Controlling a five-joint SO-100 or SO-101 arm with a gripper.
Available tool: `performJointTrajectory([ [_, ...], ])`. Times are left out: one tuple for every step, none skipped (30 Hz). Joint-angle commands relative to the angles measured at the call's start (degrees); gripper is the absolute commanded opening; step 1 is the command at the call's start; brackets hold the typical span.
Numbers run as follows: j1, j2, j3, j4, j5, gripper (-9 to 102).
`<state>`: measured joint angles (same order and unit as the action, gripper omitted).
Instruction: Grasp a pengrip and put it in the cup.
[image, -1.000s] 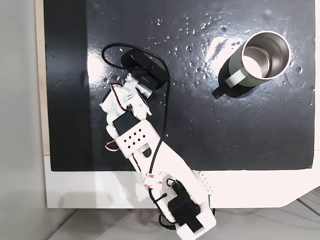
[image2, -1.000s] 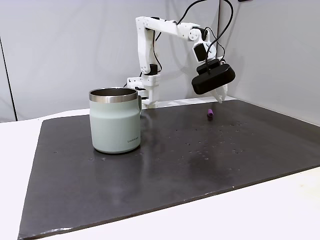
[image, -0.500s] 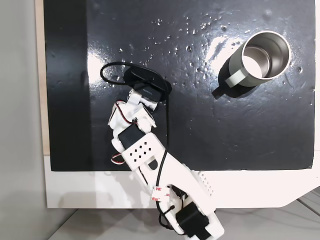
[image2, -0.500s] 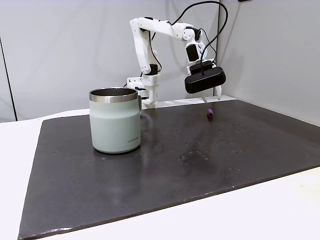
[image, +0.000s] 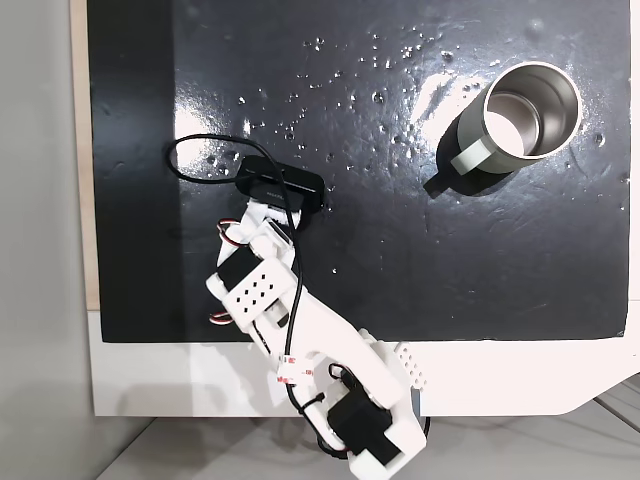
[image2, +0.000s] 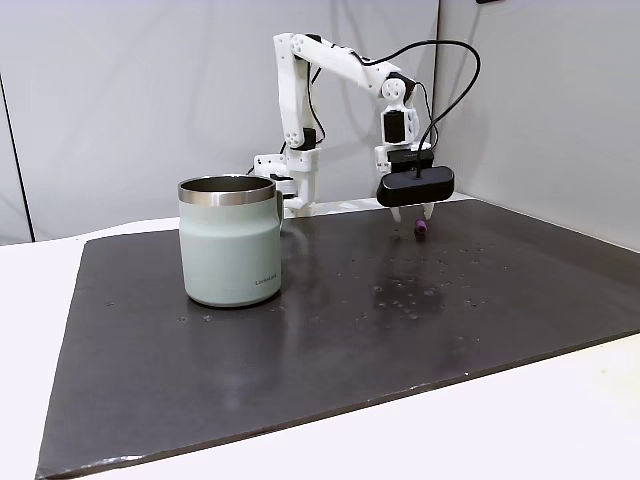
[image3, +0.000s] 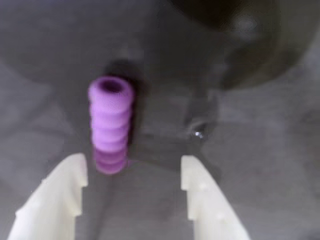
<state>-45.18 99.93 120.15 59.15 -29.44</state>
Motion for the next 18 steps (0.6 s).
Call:
performJointTrajectory([
  [1.32, -0.53, -2.46, -1.49, -0.44, 24],
  [1.41, -0.97, -2.72, -1.67, -0.44, 24],
  [1.41, -1.58, -2.99, -1.76, -0.44, 24],
  [1.32, -2.29, -3.25, -1.85, -0.44, 24],
  [1.23, -2.99, -3.69, -1.85, -0.53, 24],
  [1.14, -3.69, -4.04, -1.85, -0.7, 23],
  [1.14, -4.22, -4.31, -1.85, -0.88, 22],
  [1.32, -4.75, -4.66, -1.85, -0.88, 22],
  [1.49, -5.1, -4.83, -1.93, -0.88, 22],
  [1.67, -5.36, -4.92, -2.11, -1.05, 22],
  [1.76, -5.54, -5.01, -2.29, -1.05, 22],
  [1.85, -5.8, -5.1, -2.29, -1.14, 20],
  [1.85, -6.06, -5.27, -2.37, -1.23, 20],
  [1.85, -6.33, -5.45, -2.55, -1.23, 19],
  [1.85, -6.68, -5.71, -2.55, -1.23, 17],
  [1.85, -7.03, -6.06, -2.55, -1.32, 15],
  [1.93, -7.29, -6.42, -2.55, -1.32, 12],
  [2.02, -7.56, -6.68, -2.55, -1.32, 9],
])
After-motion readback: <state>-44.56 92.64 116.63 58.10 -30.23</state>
